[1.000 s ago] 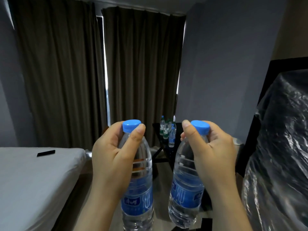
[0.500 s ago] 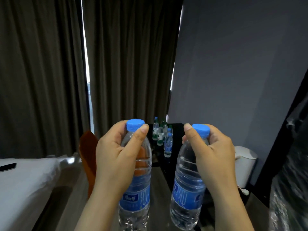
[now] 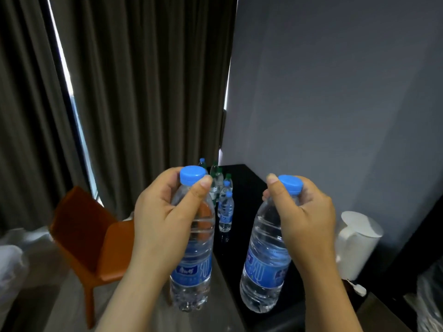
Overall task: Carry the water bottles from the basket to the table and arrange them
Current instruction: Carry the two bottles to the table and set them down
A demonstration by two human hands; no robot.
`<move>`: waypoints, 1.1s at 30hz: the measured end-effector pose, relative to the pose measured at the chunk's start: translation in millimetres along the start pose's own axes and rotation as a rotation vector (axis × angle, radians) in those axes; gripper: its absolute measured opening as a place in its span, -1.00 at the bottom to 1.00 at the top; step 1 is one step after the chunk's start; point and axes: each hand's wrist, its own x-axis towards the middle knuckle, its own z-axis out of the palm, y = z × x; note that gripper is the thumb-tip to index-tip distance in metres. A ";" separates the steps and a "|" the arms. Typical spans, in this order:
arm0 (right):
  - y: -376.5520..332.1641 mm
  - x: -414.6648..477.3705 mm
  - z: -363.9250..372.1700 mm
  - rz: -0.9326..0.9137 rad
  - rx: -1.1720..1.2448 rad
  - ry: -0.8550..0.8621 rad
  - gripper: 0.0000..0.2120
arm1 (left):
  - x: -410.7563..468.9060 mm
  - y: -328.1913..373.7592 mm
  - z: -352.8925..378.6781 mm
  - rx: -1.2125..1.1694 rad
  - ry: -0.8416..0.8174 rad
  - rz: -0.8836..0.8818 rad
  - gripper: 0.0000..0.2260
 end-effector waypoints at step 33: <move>293.9 190.2 127.5 0.390 -0.283 0.078 -0.74 | 223.7 -353.6 136.2 0.078 -0.671 -0.220 -0.79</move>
